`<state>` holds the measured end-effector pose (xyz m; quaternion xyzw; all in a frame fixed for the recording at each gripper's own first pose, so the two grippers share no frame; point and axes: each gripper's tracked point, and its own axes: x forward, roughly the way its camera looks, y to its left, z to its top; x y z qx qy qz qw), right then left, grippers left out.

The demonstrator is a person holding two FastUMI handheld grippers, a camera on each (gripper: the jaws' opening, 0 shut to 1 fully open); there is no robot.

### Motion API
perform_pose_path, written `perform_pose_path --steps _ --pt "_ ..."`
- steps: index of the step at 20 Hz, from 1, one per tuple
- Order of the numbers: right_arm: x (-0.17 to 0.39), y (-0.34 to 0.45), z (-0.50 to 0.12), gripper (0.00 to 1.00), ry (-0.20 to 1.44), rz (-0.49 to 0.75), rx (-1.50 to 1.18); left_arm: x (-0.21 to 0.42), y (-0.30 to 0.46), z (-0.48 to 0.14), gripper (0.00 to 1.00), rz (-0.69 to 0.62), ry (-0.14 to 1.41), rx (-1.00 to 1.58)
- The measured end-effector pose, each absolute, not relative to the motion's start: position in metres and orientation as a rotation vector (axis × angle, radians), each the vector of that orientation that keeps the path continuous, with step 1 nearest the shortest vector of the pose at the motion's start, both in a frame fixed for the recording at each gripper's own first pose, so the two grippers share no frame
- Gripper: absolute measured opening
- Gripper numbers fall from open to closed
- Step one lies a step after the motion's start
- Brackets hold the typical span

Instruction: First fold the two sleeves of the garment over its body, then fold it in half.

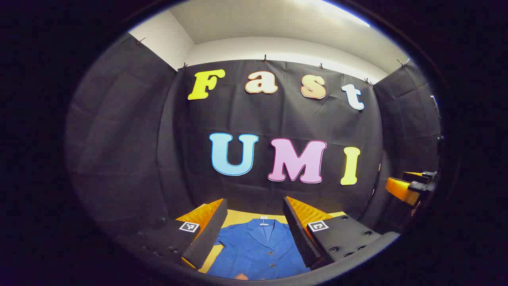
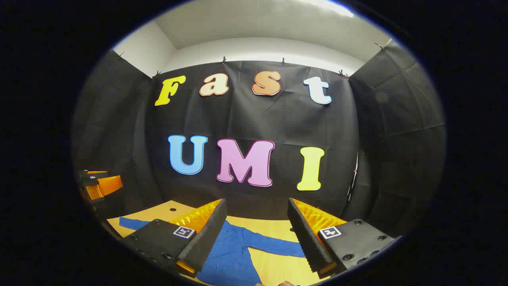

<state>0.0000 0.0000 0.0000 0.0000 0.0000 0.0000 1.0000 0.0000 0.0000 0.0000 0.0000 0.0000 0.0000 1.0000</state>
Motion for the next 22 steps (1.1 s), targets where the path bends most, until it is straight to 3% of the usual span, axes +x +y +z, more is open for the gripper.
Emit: perform_pose_path --steps 6,8,9,11,22 --pt "-0.001 0.003 -0.001 0.93 0.001 0.005 -0.032 -0.003 0.004 -0.002 0.82 0.014 -0.001 0.018" --pt "-0.001 0.001 0.001 0.98 -0.004 0.003 -0.037 -0.004 0.006 0.001 0.82 0.016 -0.006 0.014" --pt "-0.001 0.001 0.002 0.93 -0.006 0.002 -0.040 -0.005 0.008 0.002 0.82 0.020 -0.009 0.013" --pt "0.000 0.002 0.002 0.98 -0.004 0.002 -0.042 -0.007 0.009 0.003 0.80 0.023 -0.015 0.015" --pt "-0.006 0.002 -0.001 0.93 0.004 -0.003 -0.042 -0.015 0.007 0.006 0.82 0.015 -0.031 0.042"
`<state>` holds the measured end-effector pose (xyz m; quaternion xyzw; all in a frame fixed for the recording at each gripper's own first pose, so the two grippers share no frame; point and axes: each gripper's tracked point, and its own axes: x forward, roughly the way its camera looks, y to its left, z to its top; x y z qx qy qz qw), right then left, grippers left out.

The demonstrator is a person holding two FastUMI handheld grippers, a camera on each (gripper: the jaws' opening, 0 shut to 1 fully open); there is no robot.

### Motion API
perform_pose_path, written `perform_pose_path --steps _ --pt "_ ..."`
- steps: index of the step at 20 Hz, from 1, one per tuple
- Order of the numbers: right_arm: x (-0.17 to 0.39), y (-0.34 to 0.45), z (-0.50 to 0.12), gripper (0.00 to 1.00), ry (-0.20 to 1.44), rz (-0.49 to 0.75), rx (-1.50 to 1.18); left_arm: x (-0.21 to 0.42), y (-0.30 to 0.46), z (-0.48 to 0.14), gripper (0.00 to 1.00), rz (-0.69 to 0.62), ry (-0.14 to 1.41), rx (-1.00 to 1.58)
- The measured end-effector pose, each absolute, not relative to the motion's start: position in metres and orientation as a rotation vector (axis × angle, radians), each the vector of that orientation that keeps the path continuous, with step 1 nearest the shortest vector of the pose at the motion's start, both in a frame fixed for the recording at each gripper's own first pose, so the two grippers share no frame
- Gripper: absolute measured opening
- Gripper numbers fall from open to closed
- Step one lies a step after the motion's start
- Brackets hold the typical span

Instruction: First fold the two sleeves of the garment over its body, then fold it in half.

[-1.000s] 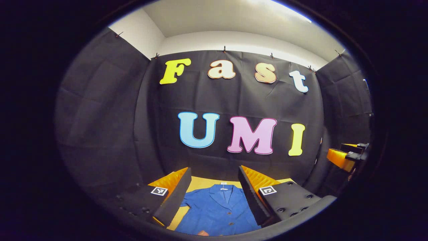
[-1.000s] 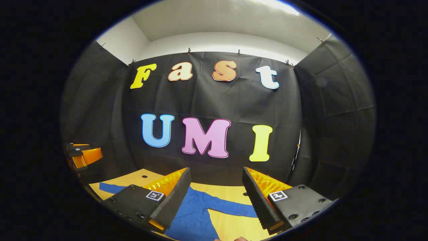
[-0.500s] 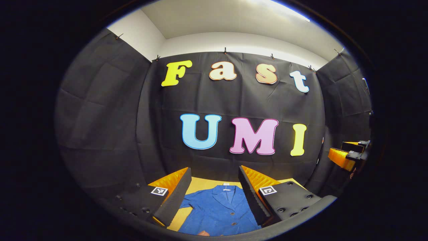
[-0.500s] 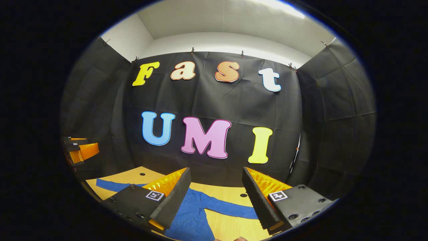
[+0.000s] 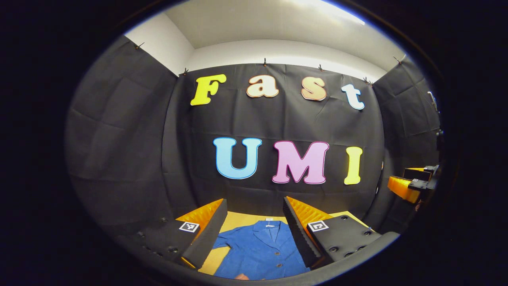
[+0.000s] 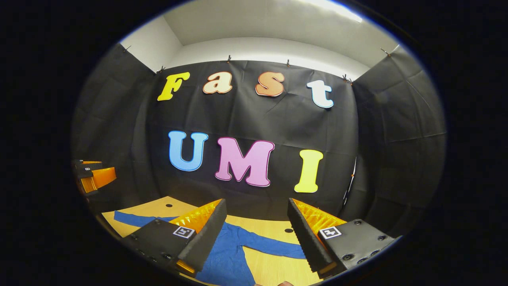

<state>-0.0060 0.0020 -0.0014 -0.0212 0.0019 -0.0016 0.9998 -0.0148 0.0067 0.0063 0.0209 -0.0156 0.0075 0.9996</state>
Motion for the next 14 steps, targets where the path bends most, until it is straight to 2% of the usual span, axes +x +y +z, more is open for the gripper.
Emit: perform_pose_path --steps 1,5,6,10,11,14 --pt "-0.0066 0.0030 -0.0013 0.98 0.003 -0.004 -0.043 -0.0155 0.0052 0.0059 0.82 0.013 -0.032 0.045" --pt "-0.0070 0.0039 -0.0028 0.98 0.005 -0.002 -0.045 -0.0168 0.0013 0.0086 0.82 0.006 -0.039 0.059" --pt "-0.0082 0.0039 -0.0032 0.93 0.007 -0.003 -0.045 -0.0169 0.0005 0.0097 0.82 0.004 -0.039 0.059" --pt "-0.0087 0.0002 -0.0059 0.93 0.013 -0.010 -0.041 -0.0187 -0.0001 0.0092 0.82 0.002 -0.039 0.063" --pt "-0.0079 0.0000 -0.0056 0.97 0.013 -0.012 -0.040 -0.0183 0.0003 0.0092 0.82 0.003 -0.039 0.065" --pt "-0.0073 -0.0016 -0.0066 0.98 0.015 -0.017 -0.041 -0.0187 0.0000 0.0081 0.82 0.000 -0.037 0.067"
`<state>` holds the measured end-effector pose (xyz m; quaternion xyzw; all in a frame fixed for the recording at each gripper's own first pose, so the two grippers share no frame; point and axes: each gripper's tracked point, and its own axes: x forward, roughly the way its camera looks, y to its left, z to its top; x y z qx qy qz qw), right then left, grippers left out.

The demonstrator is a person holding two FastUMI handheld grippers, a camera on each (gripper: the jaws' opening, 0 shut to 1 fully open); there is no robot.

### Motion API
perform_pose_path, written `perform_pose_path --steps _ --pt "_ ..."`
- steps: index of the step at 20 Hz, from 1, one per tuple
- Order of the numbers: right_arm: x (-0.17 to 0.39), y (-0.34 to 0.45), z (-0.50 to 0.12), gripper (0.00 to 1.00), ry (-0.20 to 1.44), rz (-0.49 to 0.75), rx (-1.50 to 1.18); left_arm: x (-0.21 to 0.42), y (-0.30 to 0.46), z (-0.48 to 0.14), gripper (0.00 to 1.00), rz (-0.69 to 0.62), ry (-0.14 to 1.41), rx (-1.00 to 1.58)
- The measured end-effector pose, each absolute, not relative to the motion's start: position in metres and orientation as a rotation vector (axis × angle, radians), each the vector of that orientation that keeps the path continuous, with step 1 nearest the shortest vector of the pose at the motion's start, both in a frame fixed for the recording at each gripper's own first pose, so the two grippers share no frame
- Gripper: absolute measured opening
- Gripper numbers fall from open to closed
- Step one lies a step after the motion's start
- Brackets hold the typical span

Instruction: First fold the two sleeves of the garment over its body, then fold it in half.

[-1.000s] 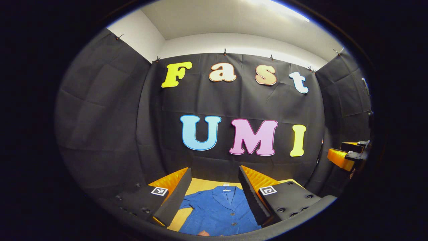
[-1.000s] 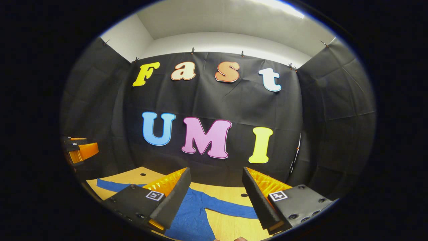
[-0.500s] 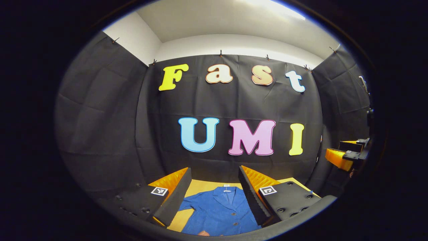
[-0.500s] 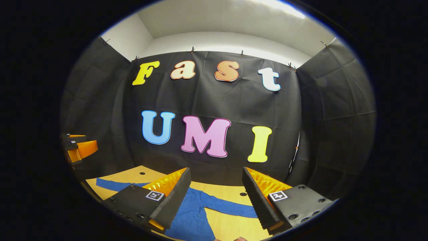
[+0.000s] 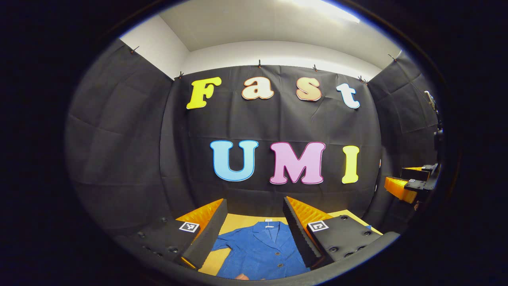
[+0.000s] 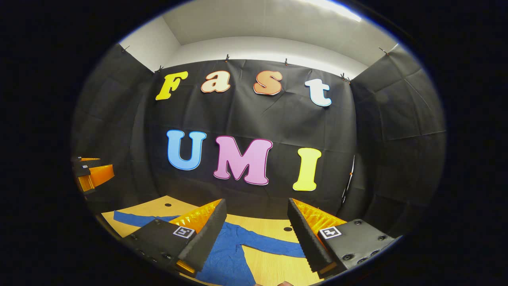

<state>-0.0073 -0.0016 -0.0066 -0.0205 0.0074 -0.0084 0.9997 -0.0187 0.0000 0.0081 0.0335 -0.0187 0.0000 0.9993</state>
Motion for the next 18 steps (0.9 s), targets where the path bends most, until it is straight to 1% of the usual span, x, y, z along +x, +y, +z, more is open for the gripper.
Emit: perform_pose_path --steps 10,11,16,17,18 --pt "-0.001 -0.015 -0.010 0.98 0.024 -0.044 -0.042 -0.017 0.002 0.005 0.82 0.001 -0.031 0.061" --pt "0.001 -0.019 -0.011 0.93 0.028 -0.049 -0.039 -0.017 0.002 0.005 0.82 0.000 -0.030 0.063" --pt "0.008 -0.042 -0.022 0.92 0.051 -0.094 -0.032 -0.014 0.003 0.002 0.81 -0.006 -0.029 0.056" --pt "0.009 -0.047 -0.025 0.97 0.060 -0.101 -0.024 -0.012 0.002 -0.001 0.82 -0.006 -0.024 0.051" --pt "0.010 -0.053 -0.031 0.97 0.071 -0.109 -0.016 -0.009 0.001 -0.005 0.81 -0.009 -0.015 0.043"
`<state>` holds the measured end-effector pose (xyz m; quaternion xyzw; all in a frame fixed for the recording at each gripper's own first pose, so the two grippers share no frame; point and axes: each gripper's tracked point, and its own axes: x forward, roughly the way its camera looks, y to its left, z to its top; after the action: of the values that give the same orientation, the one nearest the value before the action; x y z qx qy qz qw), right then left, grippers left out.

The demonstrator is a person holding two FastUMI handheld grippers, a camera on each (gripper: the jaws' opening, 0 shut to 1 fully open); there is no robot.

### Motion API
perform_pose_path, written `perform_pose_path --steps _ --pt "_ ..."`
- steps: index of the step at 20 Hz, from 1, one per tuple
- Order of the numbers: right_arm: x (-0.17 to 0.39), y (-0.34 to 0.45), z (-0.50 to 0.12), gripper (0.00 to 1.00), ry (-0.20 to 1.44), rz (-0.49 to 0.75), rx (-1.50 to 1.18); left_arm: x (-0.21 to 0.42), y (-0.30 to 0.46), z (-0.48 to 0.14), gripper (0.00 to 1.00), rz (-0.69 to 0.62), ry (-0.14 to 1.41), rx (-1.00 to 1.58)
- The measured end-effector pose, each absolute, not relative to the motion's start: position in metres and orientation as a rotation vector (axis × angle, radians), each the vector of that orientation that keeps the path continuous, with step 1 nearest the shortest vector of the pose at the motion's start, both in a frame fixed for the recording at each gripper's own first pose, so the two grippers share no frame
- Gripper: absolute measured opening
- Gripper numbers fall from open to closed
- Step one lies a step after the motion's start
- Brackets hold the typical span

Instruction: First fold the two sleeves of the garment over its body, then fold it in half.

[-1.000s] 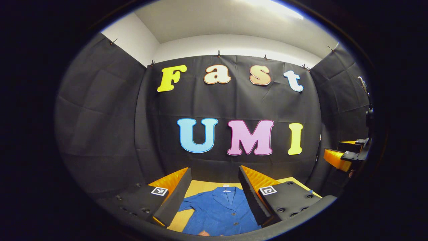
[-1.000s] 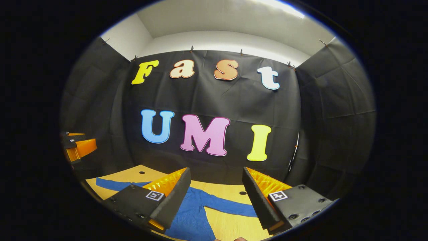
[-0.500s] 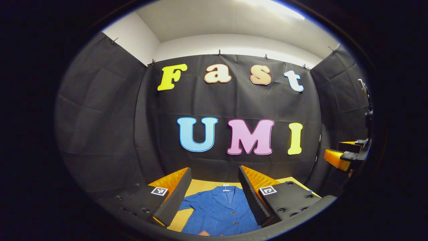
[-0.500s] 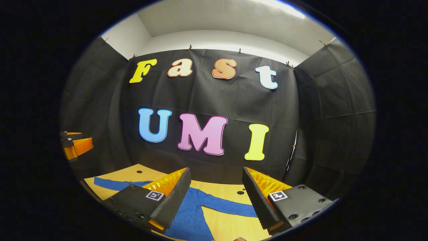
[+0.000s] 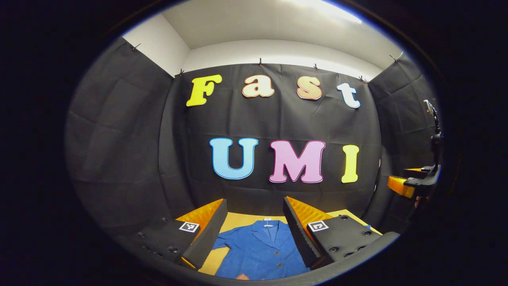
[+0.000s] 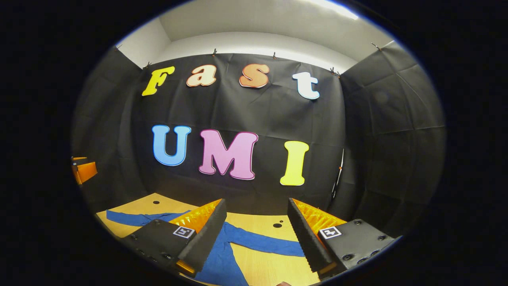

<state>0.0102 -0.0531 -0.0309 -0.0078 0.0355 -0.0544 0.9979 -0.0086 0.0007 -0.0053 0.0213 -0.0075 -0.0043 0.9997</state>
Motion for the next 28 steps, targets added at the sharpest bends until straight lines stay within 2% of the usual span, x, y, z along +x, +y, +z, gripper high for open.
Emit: perform_pose_path --steps 3,4,5,8,9,10,11,23,28 --pt "0.011 -0.078 -0.047 0.98 0.121 -0.150 0.011 0.001 -0.013 -0.008 0.81 -0.032 0.000 0.003" --pt "0.012 -0.086 -0.049 0.93 0.125 -0.160 0.020 0.005 -0.017 -0.009 0.81 -0.038 -0.001 -0.004" --pt "0.014 -0.095 -0.051 0.98 0.124 -0.174 0.022 0.009 -0.023 -0.009 0.81 -0.044 -0.001 -0.005" --pt "0.026 -0.123 -0.076 0.98 0.150 -0.210 0.009 0.027 -0.042 -0.015 0.81 -0.065 0.012 0.011" --pt "0.032 -0.128 -0.089 0.93 0.170 -0.213 0.018 0.034 -0.048 -0.016 0.82 -0.069 0.014 0.016" --pt "0.039 -0.136 -0.104 0.93 0.193 -0.219 0.033 0.042 -0.055 -0.019 0.82 -0.073 0.014 0.020" --pt "0.047 -0.145 -0.119 0.98 0.217 -0.226 0.048 0.050 -0.062 -0.021 0.82 -0.078 0.017 0.021" --pt "0.137 -0.239 -0.289 0.98 0.466 -0.319 0.150 0.151 -0.122 -0.025 0.82 -0.060 0.045 0.016" --pt "0.133 -0.265 -0.389 0.98 0.727 -0.391 0.216 0.177 -0.145 -0.039 0.82 -0.086 0.089 0.020"
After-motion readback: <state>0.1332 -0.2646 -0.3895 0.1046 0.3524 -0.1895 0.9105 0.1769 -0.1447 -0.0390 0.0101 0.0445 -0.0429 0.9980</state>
